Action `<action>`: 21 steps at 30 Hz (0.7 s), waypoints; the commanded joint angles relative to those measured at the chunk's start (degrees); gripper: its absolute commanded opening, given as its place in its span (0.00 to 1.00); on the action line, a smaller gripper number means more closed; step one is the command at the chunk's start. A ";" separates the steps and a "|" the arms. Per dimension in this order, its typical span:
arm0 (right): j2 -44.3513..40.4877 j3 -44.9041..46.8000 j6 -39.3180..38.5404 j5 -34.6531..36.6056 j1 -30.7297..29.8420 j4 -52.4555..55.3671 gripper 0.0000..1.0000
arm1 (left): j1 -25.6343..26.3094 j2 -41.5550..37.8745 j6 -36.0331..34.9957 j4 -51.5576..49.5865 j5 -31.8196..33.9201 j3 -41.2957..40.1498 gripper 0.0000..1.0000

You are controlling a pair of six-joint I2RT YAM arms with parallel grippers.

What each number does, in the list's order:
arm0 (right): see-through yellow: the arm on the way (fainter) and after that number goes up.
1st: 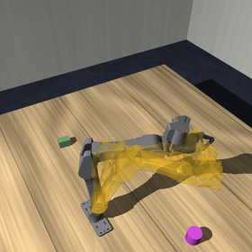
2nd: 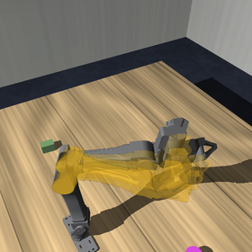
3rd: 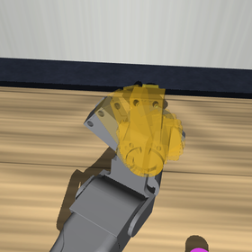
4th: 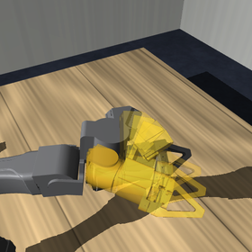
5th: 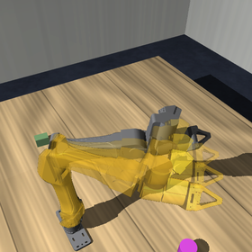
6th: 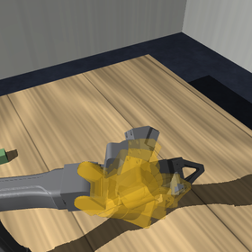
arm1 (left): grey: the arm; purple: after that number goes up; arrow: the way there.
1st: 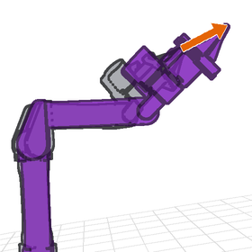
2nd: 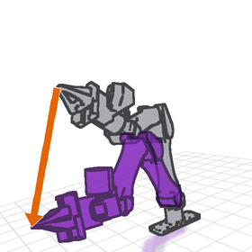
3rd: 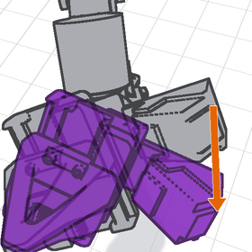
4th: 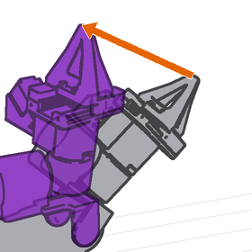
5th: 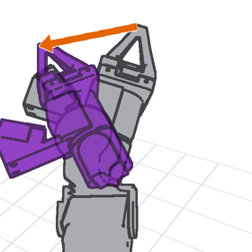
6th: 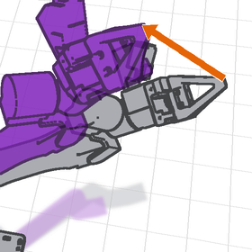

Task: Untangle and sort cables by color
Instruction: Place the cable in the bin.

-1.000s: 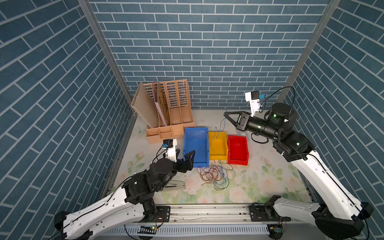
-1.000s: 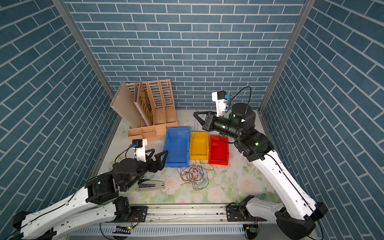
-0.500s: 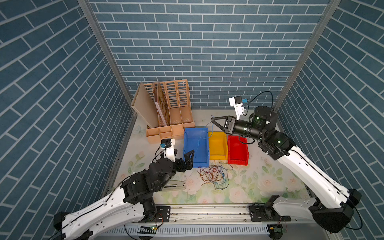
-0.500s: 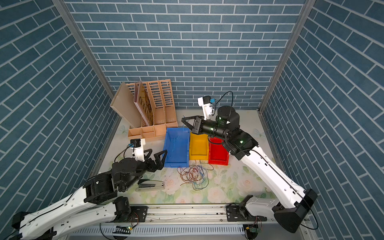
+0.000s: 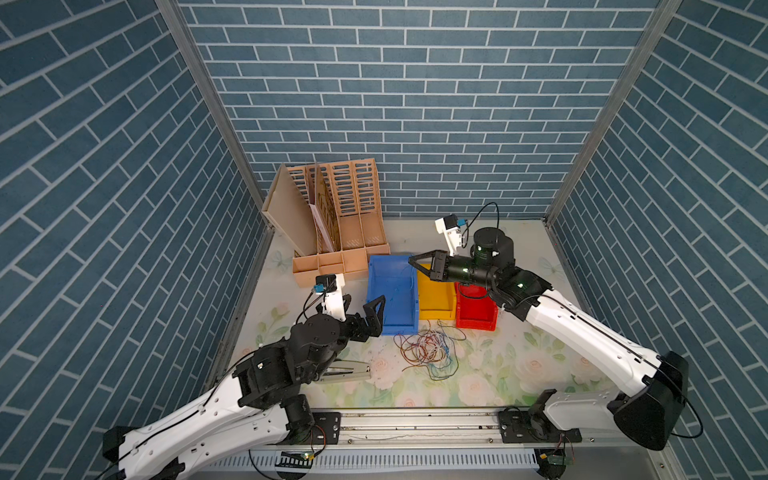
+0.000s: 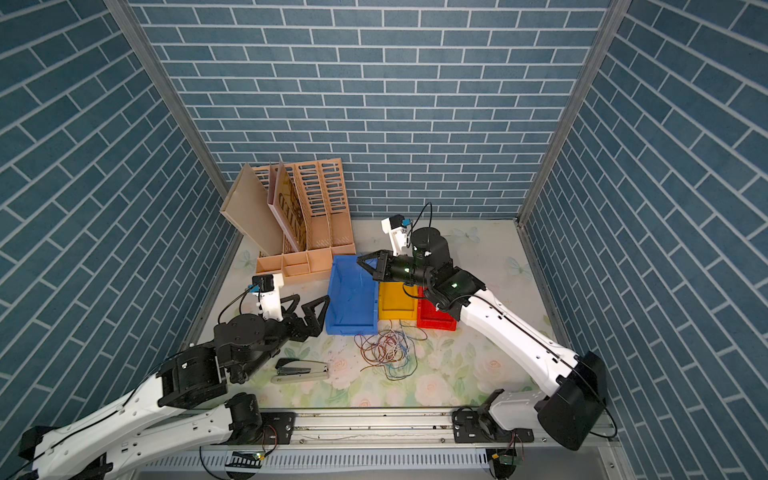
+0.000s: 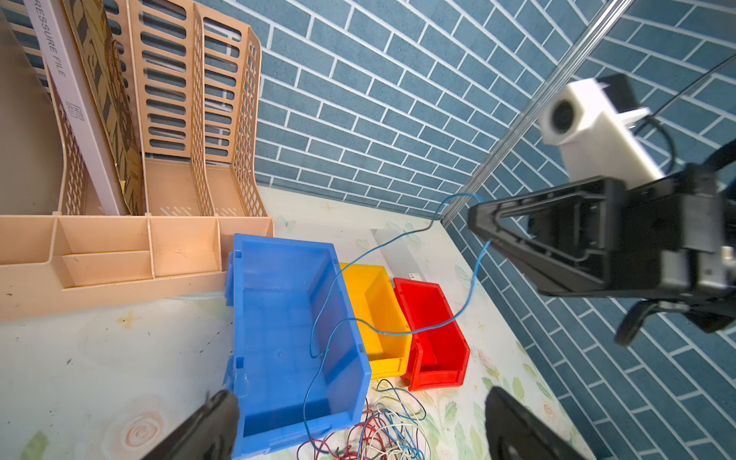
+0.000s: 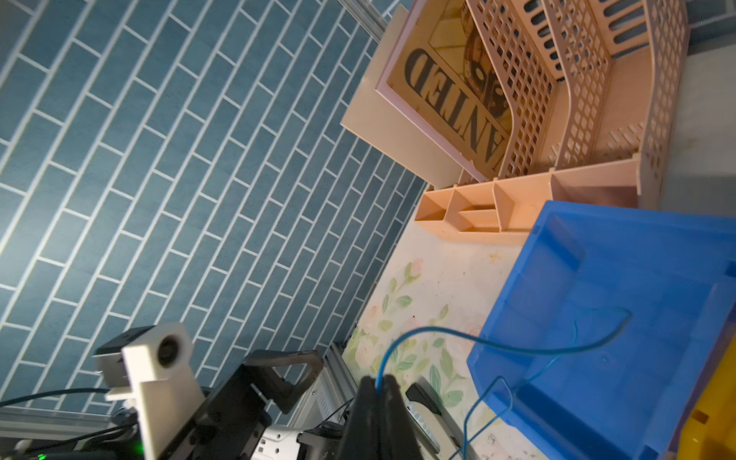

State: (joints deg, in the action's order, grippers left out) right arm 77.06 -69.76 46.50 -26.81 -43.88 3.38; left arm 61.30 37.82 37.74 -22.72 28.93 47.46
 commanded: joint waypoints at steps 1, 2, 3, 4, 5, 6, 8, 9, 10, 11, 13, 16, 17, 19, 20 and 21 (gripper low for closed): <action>2.90 -0.58 -3.38 0.71 -0.24 -1.19 0.00 | -0.04 -0.57 0.09 -0.58 0.61 0.40 1.00; 4.15 -1.52 -5.13 2.04 -0.26 0.51 0.00 | -0.11 -0.56 0.07 -0.49 0.49 0.28 1.00; 5.19 -2.29 -6.69 3.13 -0.28 1.87 0.00 | -0.12 -0.49 0.08 -0.40 0.43 0.27 1.00; 6.34 -2.94 -8.38 4.46 -0.25 3.13 0.00 | -0.04 -0.40 0.13 -0.39 0.26 0.19 1.00; 7.36 -3.45 -9.91 6.24 -0.26 4.33 0.00 | -0.04 -0.44 0.08 -0.39 0.26 0.13 1.00; 8.25 -3.69 -10.92 7.17 -0.25 4.95 0.00 | -0.11 -0.27 0.08 -0.31 0.24 0.09 1.00; 10.41 -3.48 -12.29 7.67 -0.31 5.27 0.00 | -0.05 -0.08 0.09 0.01 0.17 -0.16 1.00; 11.39 -3.25 -12.47 7.30 -0.39 5.18 0.00 | -0.11 -0.07 0.20 0.20 0.07 -0.31 1.00; 12.53 -2.97 -12.53 6.60 -0.57 4.86 0.00 | -0.10 0.06 0.28 0.30 -0.14 -0.44 1.00; 13.69 -2.79 -12.64 6.14 -0.98 4.64 0.00 | -0.05 0.30 0.32 0.40 -0.19 -0.44 1.00; 15.58 -2.84 -13.29 5.85 -1.86 5.16 0.00 | -0.04 0.68 0.52 0.40 -0.44 -0.33 1.00; 18.16 -4.46 -14.63 6.08 -3.38 7.49 0.00 | -0.11 1.26 0.85 0.48 -0.64 -0.22 1.00; 19.07 -5.16 -14.84 6.15 -3.63 8.54 0.00 | -0.04 1.44 0.94 0.57 -0.76 -0.26 1.00; 20.80 -6.56 -14.99 5.71 -3.80 10.71 0.08 | -0.09 1.72 1.08 0.79 -0.75 -0.42 1.00; 21.67 -7.54 -15.24 5.31 -3.85 12.04 0.14 | -0.04 1.86 1.24 0.92 -0.83 -0.53 0.99; 22.31 -8.33 -15.53 5.26 -3.85 13.23 0.21 | -0.04 1.98 1.30 1.01 -0.89 -0.61 1.00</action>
State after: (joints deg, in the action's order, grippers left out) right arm 98.24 -74.70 33.76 -21.32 -47.57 12.56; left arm 61.30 39.68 38.41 -22.57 28.23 47.40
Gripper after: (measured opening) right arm 0.184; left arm 0.995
